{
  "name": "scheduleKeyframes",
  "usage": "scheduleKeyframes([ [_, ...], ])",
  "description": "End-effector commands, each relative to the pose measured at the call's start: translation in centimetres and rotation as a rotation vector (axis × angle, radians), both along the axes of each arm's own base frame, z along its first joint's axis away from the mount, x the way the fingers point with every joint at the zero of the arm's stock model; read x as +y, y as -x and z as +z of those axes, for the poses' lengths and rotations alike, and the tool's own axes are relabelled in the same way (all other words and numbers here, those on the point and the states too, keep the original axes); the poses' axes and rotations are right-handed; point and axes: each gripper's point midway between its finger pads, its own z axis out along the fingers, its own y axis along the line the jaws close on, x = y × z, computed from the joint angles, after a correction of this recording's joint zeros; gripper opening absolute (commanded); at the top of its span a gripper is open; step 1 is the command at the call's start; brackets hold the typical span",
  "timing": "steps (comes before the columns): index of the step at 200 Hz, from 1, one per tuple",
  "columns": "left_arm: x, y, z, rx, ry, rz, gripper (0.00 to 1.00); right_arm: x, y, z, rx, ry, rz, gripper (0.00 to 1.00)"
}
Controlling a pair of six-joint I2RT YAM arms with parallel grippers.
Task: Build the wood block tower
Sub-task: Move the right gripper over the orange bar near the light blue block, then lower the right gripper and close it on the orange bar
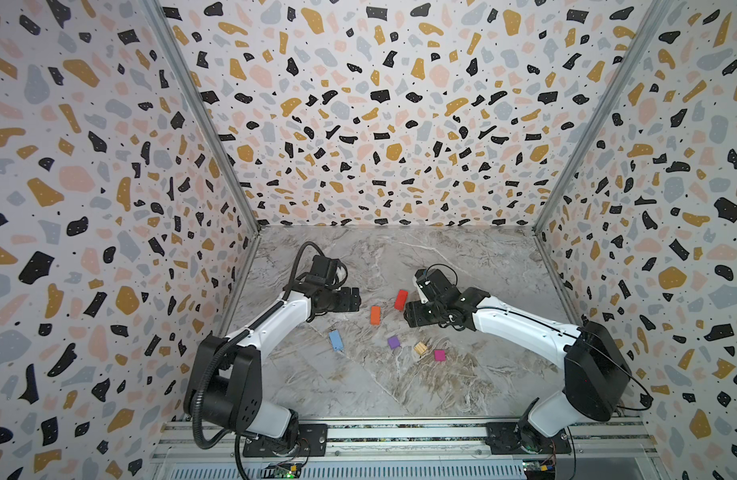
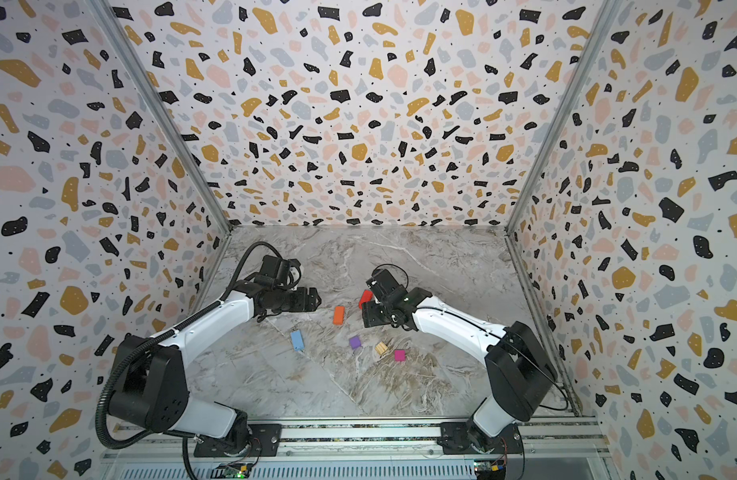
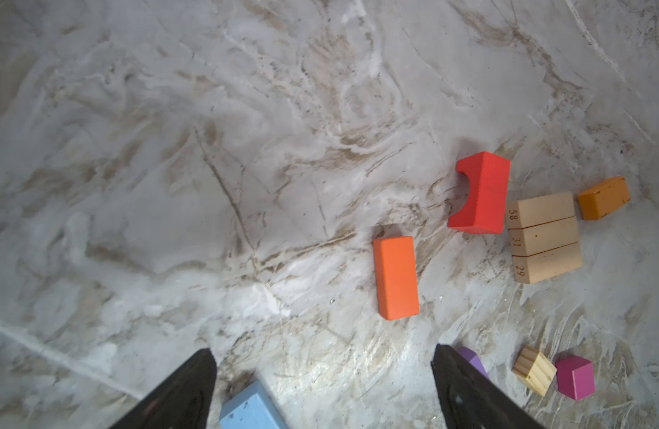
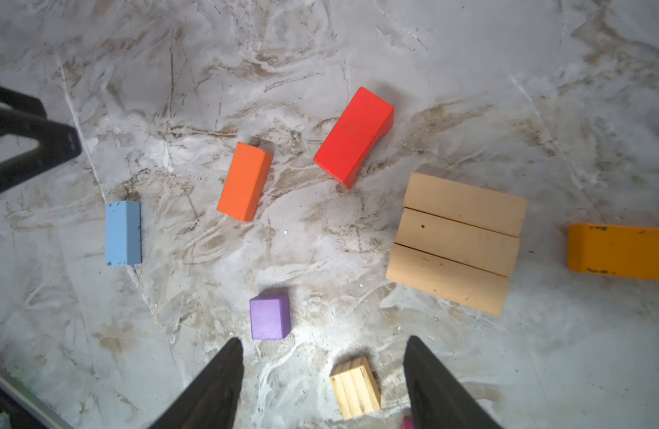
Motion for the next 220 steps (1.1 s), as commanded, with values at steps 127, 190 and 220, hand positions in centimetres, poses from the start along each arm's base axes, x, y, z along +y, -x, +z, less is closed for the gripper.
scheduleKeyframes([
  [127,1.9,1.1,2.0,-0.122,0.113,0.006,0.92,8.9,-2.7,-2.9,-0.023,0.046,0.009,0.66],
  [190,1.7,1.0,2.3,-0.133,0.125,-0.001,0.92,10.7,-4.0,-5.3,-0.011,0.078,-0.003,0.67],
  [220,1.6,1.1,2.4,-0.135,0.13,-0.002,0.92,11.3,-4.2,-6.4,-0.003,0.1,-0.002,0.66],
])
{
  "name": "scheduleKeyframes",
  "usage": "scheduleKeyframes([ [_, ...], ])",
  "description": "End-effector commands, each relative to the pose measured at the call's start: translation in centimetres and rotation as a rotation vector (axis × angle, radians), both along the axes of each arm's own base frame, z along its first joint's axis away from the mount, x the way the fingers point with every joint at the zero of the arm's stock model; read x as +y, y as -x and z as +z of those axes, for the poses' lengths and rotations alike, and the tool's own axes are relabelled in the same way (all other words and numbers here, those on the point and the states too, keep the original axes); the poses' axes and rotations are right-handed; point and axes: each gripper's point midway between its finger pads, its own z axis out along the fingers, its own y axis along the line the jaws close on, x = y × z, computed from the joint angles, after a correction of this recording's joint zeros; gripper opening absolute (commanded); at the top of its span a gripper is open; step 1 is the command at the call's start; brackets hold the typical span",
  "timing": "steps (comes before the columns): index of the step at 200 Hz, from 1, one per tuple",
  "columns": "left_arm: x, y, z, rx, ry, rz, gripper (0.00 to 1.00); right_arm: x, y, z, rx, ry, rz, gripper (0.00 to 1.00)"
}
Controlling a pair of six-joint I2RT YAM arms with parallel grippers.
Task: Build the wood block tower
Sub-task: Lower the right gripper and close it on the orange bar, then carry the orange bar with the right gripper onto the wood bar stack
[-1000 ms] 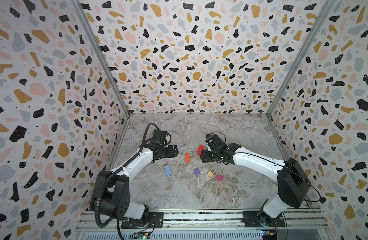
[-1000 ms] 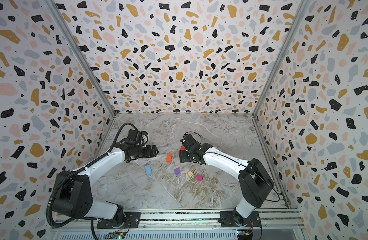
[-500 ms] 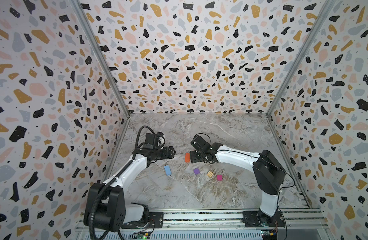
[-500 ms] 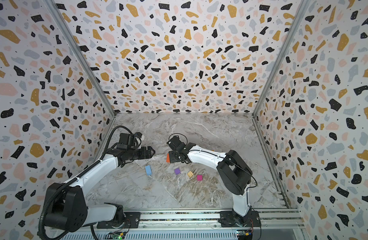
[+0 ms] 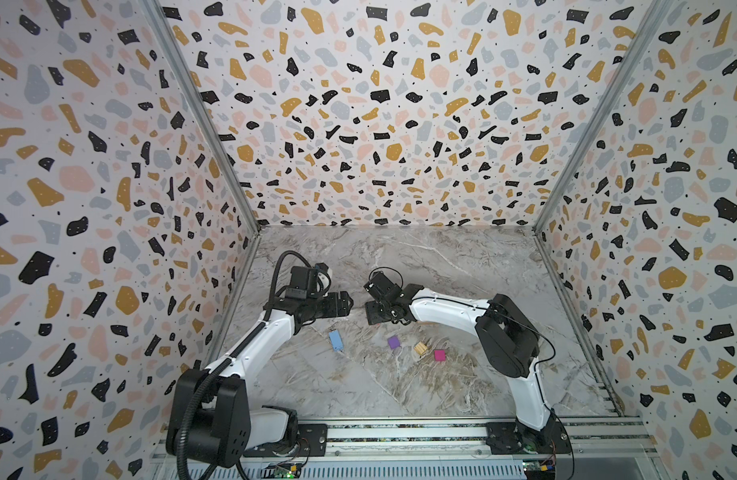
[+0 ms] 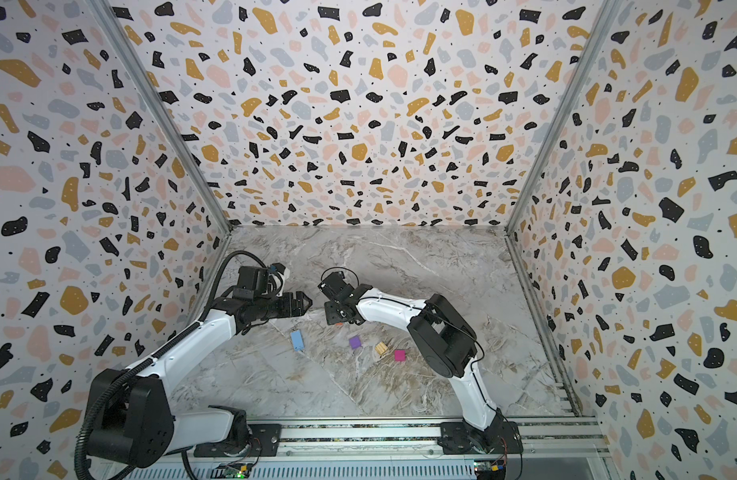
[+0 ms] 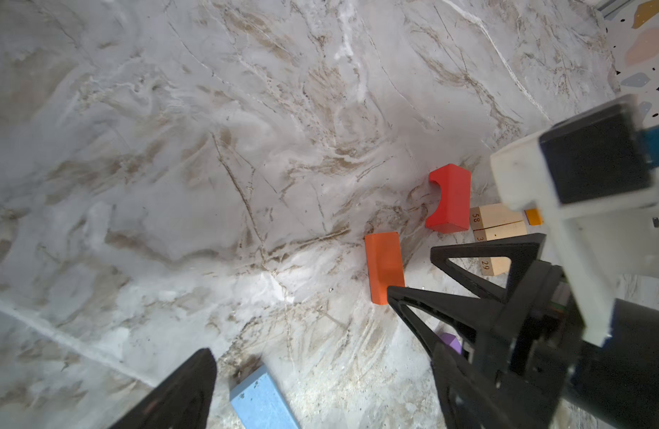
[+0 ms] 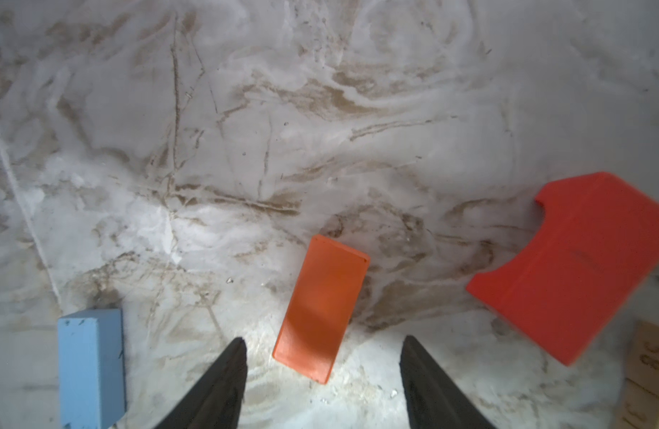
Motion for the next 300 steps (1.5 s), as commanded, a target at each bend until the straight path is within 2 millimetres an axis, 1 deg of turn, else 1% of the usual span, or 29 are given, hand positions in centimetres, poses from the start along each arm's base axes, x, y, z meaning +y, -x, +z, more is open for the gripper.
scheduleKeyframes([
  [1,-0.1,0.0,0.7,-0.034,0.014,-0.013,0.92,0.3,-0.4,0.5,-0.009,0.017,-0.019,0.67],
  [34,-0.2,0.0,0.6,-0.03,0.02,-0.019,0.92,0.6,-0.5,-0.4,-0.006,0.049,-0.02,0.64],
  [56,-0.3,0.0,0.6,-0.03,0.022,-0.021,0.92,0.7,-0.6,-0.5,-0.012,0.057,-0.023,0.62],
  [90,-0.3,0.1,0.6,-0.03,0.022,-0.021,0.92,0.5,-0.7,-0.9,-0.011,0.069,-0.026,0.56],
  [113,-0.3,0.1,0.5,-0.029,0.022,-0.02,0.92,0.4,-0.6,-1.5,-0.003,0.085,-0.023,0.49],
  [149,-0.3,0.1,0.5,-0.027,0.021,-0.019,0.92,-0.1,-0.6,-1.4,-0.013,0.092,-0.032,0.42],
  [186,-0.3,0.1,0.4,-0.024,0.02,-0.019,0.92,-0.3,-0.6,-0.5,-0.034,0.086,-0.031,0.38],
  [205,-0.3,0.1,0.4,-0.025,0.02,-0.019,0.92,-0.4,-0.7,0.2,-0.055,0.077,-0.031,0.33],
  [232,-0.2,0.0,0.3,-0.023,0.018,-0.017,0.92,-0.6,-0.8,1.3,-0.073,0.065,-0.032,0.3],
  [262,-0.2,0.0,0.2,-0.019,0.018,-0.016,0.92,-0.8,-0.7,3.2,-0.098,0.049,-0.027,0.25],
  [300,-0.2,0.1,0.1,-0.016,0.018,-0.015,0.92,-2.2,-0.3,6.2,-0.126,0.046,-0.027,0.25],
])
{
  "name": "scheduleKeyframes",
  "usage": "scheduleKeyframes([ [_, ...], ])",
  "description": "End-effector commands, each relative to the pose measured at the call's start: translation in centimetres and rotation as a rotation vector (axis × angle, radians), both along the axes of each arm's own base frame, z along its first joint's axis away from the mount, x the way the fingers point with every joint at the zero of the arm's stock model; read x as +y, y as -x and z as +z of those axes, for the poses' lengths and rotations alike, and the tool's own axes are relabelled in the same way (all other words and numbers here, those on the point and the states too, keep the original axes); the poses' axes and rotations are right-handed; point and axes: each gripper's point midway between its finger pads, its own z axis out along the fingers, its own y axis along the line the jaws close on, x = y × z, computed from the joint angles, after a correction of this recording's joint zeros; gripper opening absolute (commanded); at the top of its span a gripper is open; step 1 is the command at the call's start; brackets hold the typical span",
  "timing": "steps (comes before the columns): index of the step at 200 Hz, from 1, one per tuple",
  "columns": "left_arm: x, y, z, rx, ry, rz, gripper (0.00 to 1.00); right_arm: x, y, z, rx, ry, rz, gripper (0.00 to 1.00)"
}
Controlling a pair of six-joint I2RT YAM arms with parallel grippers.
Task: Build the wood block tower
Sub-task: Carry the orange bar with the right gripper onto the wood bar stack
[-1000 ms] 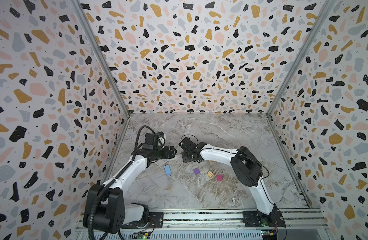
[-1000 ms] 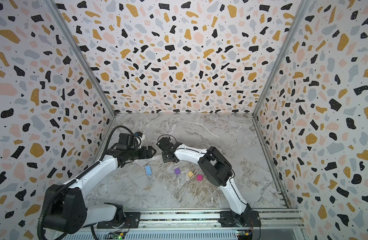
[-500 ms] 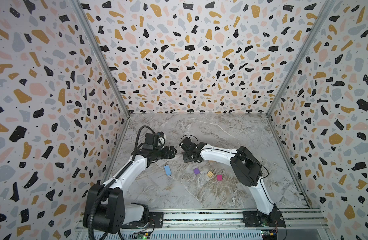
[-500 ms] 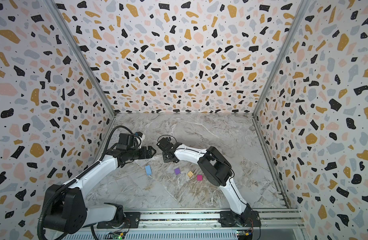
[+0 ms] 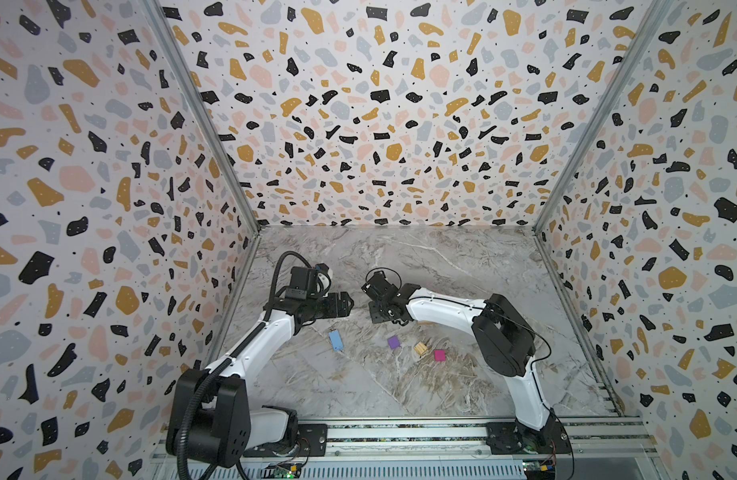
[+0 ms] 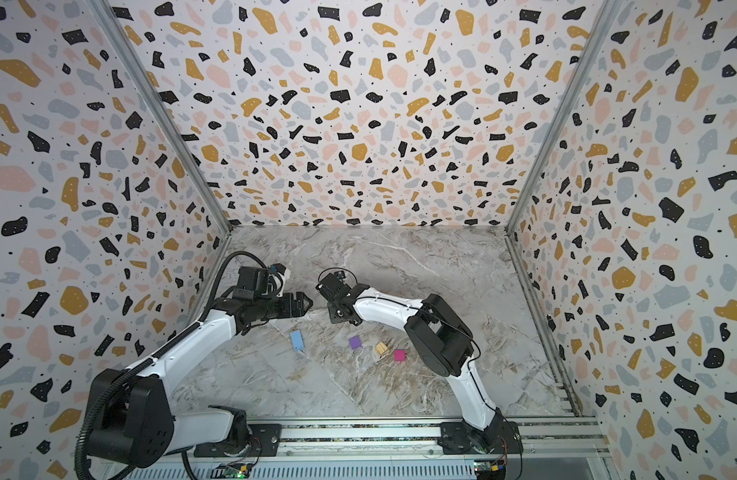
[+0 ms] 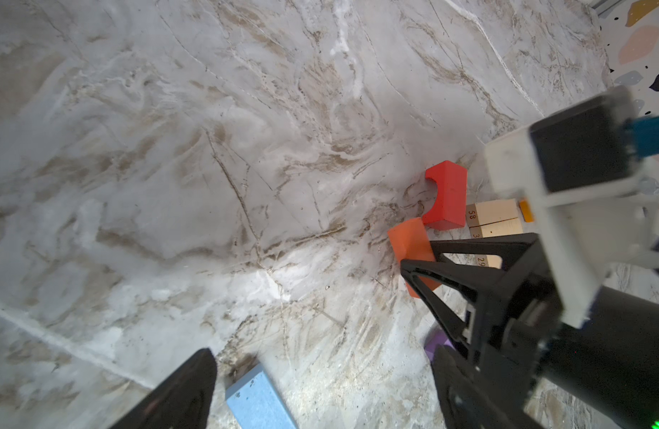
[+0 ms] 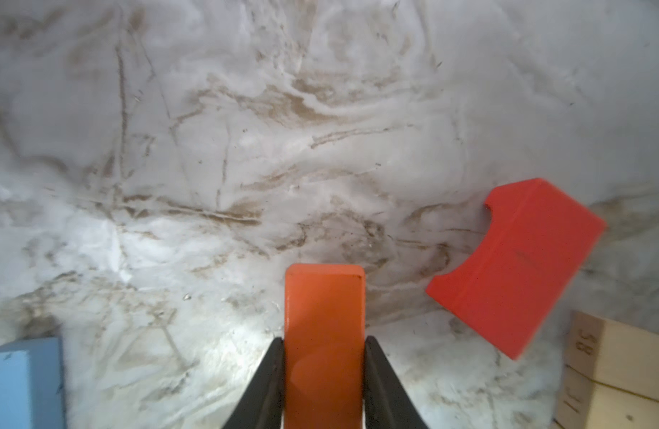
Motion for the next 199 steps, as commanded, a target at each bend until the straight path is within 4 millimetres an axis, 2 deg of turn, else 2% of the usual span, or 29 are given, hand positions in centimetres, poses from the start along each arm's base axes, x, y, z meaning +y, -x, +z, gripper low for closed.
scheduleKeyframes([
  [1,0.0,-0.1,0.2,-0.023,0.006,-0.006,0.92,-1.1,0.2,4.8,-0.062,-0.023,0.003,0.25],
  [38,-0.1,-0.1,0.1,-0.016,0.012,-0.01,0.92,-3.8,0.7,6.5,-0.068,-0.038,-0.03,0.24],
  [70,-0.2,-0.1,-0.2,-0.008,0.015,-0.012,0.92,-7.1,0.9,6.7,-0.064,-0.026,-0.067,0.24],
  [104,-0.3,-0.1,-0.5,0.001,0.022,-0.017,0.92,-10.7,1.1,5.7,-0.046,-0.009,-0.108,0.24],
  [138,-0.4,-0.1,-0.7,0.01,0.022,-0.017,0.91,-13.4,1.1,4.7,-0.036,0.011,-0.143,0.24],
  [170,-0.5,-0.2,-0.7,0.009,0.026,-0.02,0.91,-15.2,0.7,3.7,-0.029,0.023,-0.168,0.24],
  [199,-0.5,-0.2,-0.8,0.012,0.028,-0.023,0.91,-15.9,0.3,3.1,-0.025,0.028,-0.18,0.24],
])
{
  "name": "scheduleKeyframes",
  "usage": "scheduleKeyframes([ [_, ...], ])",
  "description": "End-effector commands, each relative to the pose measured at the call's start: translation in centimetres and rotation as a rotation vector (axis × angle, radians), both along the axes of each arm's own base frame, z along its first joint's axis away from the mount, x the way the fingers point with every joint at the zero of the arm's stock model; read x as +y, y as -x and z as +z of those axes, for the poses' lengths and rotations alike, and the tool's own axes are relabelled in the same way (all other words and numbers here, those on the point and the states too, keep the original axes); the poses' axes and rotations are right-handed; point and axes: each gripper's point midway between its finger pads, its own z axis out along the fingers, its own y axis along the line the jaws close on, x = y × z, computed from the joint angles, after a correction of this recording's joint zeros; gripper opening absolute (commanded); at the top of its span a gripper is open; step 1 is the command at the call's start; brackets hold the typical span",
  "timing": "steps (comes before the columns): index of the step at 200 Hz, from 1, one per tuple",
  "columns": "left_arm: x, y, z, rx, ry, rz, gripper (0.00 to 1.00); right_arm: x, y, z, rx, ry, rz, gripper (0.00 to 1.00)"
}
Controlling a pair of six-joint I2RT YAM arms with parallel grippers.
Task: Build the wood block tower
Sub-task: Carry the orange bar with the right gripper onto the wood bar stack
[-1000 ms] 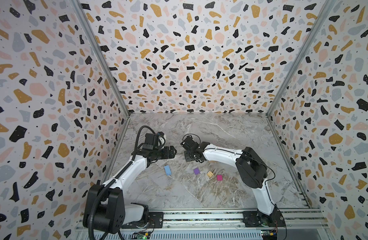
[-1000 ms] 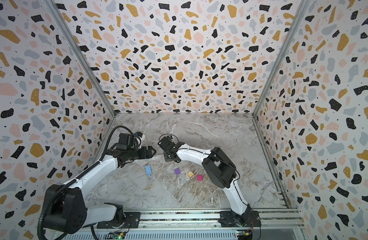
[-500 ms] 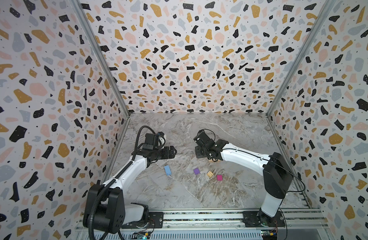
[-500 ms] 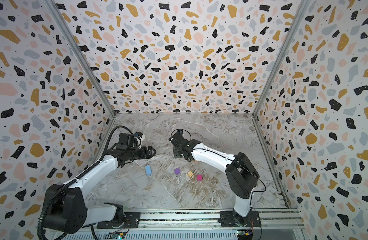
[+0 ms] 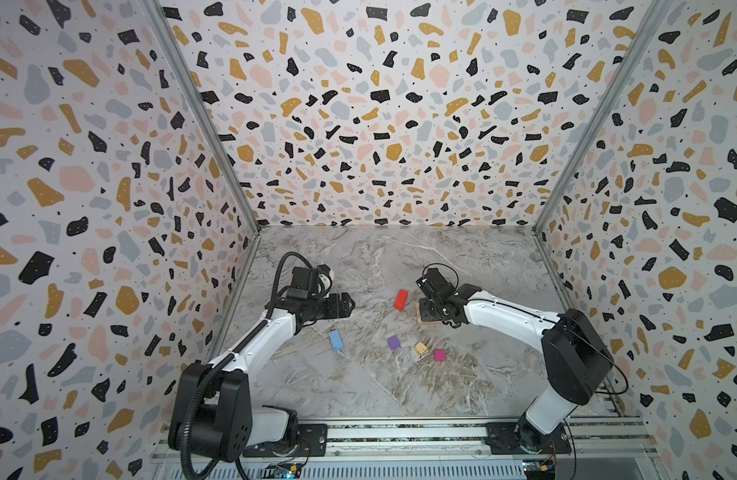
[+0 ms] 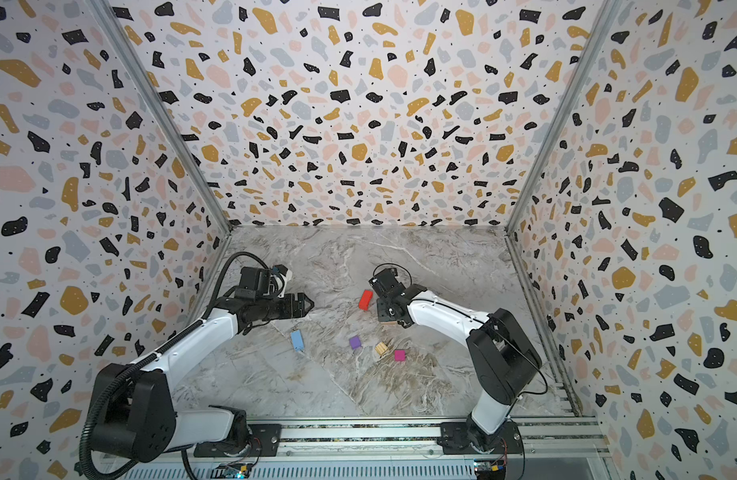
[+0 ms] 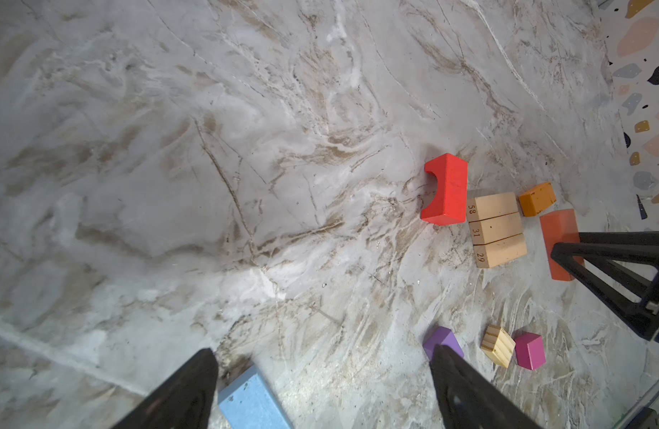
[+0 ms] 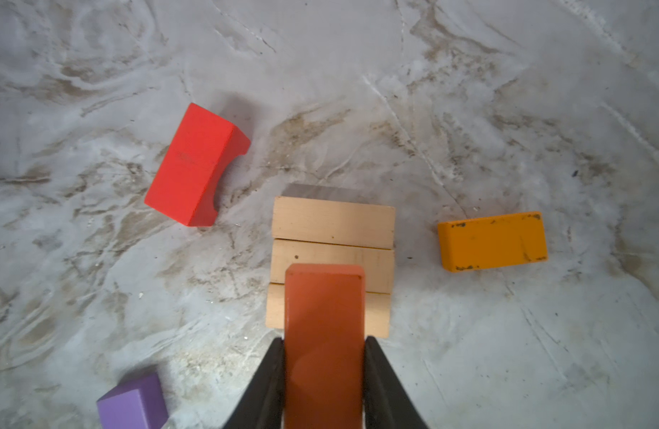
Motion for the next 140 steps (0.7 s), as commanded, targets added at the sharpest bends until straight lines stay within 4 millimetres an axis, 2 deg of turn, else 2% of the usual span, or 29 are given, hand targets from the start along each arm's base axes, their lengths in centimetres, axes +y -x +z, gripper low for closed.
scheduleKeyframes([
  [1,-0.2,-0.2,-0.1,-0.01,0.015,-0.01,0.91,-0.3,-0.6,1.5,-0.042,-0.025,0.002,0.24],
  [31,-0.5,-0.2,0.0,-0.012,0.031,-0.024,0.91,-0.5,-0.9,0.9,-0.031,-0.018,0.001,0.24],
  [117,-4.3,0.7,2.3,-0.046,0.25,-0.161,0.91,-0.5,-1.5,-0.4,-0.011,-0.004,-0.003,0.23],
  [140,-4.5,0.8,2.4,-0.05,0.259,-0.17,0.91,-0.5,-1.6,-0.6,-0.009,0.0,-0.008,0.23],
])
